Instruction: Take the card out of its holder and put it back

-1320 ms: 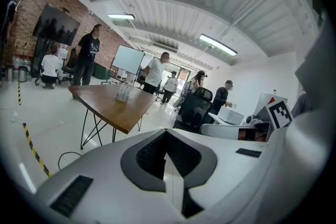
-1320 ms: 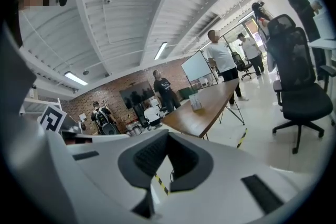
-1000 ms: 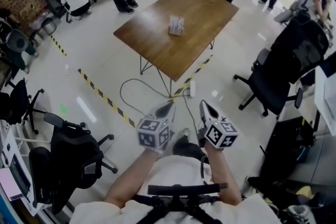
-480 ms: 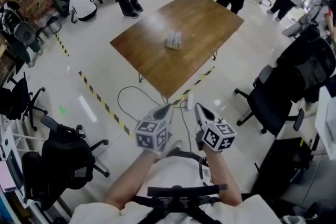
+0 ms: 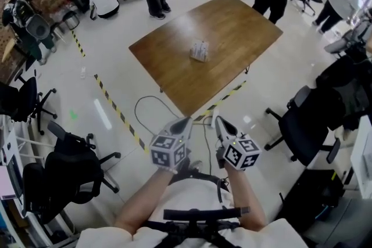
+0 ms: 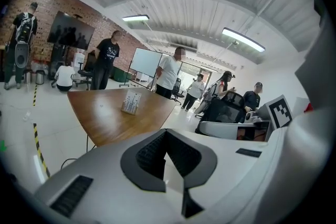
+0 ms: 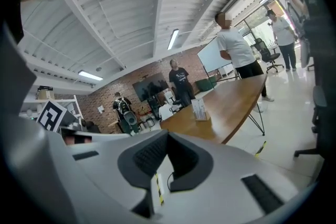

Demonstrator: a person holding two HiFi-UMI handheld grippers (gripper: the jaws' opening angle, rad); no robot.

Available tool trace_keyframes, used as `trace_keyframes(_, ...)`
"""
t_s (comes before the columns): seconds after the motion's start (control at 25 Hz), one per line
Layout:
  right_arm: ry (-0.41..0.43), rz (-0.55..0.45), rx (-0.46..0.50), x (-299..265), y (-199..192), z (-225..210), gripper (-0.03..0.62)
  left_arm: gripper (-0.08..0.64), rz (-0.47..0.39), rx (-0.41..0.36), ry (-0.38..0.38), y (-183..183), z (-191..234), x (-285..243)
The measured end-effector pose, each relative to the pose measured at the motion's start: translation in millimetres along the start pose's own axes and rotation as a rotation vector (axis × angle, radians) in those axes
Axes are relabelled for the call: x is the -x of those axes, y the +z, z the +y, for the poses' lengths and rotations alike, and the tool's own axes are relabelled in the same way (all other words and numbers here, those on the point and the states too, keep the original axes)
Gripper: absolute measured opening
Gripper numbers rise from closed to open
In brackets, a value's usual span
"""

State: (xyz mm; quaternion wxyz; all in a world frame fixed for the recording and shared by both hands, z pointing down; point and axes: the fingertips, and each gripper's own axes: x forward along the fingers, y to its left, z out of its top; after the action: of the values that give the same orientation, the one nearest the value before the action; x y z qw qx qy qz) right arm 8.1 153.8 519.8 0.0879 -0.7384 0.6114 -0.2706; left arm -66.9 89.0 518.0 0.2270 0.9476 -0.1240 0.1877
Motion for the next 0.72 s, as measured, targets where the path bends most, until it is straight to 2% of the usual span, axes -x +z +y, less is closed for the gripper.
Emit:
trace_keyframes(0.4,-0.006,0.001,0.01,-51.2,38.7,-37.5,0.005,-0.003,0.014,0.016,-0.015,32.8,30.3,-61.4)
trace_keyframes(0.48,-0.016,0.011,0.02,-66.1,47.0,-46.8,0.026,-0.003,0.021,0.016,-0.018,40.8,38.0,-76.2)
trace_keyframes(0.72,-0.014,0.014,0.027,-113.0,73.9,-62.2,0.031,-0.003,0.023,0.034,-0.023,67.9,65.3,-111.1)
